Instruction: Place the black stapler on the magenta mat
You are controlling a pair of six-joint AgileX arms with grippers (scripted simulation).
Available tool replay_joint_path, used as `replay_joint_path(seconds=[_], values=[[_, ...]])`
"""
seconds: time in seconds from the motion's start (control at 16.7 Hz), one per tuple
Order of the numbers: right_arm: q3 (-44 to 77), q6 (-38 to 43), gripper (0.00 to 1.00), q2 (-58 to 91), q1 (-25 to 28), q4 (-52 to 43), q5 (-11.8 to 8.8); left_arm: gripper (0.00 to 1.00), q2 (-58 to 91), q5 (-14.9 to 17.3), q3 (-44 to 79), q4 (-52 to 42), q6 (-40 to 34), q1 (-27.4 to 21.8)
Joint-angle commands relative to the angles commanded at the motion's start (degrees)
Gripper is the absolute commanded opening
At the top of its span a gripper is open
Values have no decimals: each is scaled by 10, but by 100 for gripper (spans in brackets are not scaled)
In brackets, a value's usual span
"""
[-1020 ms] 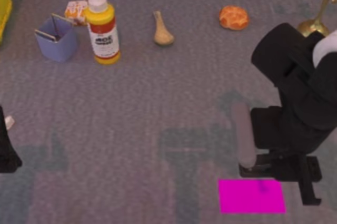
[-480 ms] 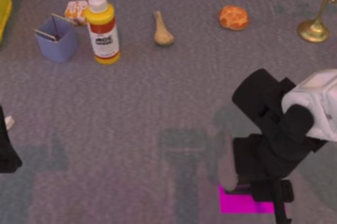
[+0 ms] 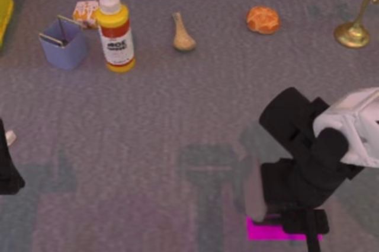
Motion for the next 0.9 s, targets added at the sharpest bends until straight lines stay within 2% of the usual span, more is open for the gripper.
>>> replay_joint_path(seconds=[0.66, 0.9], values=[[0, 0, 98, 0, 0, 0, 0, 100, 0, 0, 0, 0, 0, 0], [0, 0, 100, 0, 0, 0, 0, 100, 0, 0, 0, 0, 0, 0]])
